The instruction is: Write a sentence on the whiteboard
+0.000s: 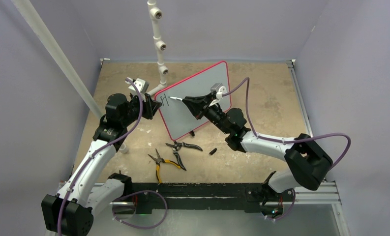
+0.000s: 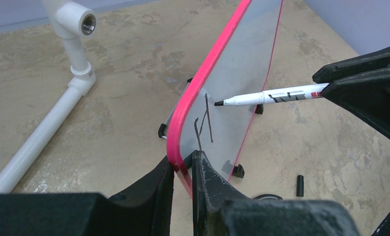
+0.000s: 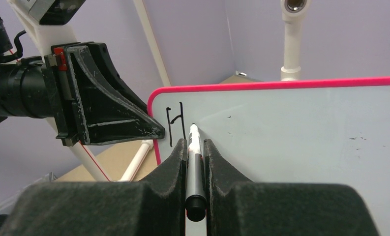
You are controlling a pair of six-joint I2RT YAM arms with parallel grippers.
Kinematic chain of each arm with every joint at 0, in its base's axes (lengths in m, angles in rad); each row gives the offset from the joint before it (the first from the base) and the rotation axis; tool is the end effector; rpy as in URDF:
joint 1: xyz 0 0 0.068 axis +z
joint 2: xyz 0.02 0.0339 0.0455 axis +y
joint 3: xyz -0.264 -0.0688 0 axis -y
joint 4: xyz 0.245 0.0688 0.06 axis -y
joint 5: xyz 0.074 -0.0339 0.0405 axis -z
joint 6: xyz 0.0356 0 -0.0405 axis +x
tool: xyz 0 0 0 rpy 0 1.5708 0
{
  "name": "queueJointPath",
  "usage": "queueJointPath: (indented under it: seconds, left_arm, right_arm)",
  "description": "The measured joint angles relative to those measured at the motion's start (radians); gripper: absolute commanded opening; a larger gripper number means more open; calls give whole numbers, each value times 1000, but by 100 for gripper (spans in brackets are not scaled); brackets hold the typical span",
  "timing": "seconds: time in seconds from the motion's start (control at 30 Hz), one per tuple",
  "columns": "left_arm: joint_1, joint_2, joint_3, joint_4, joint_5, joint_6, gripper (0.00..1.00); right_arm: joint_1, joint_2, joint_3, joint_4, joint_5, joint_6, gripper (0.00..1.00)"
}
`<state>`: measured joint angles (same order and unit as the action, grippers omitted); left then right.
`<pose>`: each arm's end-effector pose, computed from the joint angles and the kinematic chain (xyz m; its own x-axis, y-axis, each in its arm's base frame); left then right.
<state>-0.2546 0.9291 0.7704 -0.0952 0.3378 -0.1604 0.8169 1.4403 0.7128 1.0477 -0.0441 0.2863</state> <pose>0.2075 -0.0662 0.3185 -0.3275 -0.0705 -0.9422 0.5022 0.8317 -0.2368 0.2128 0.2289 0.2916 -0.0071 0.4046 -0.9145 -0.7870 0.5619 0.2547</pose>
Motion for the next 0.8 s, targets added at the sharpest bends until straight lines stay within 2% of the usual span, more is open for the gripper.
queueJointPath:
  seconds: [0.8]
  left_arm:
    - [0, 0, 0, 0, -1, 0, 0]
  right_arm:
    - [0, 10, -18, 0, -26, -6, 0]
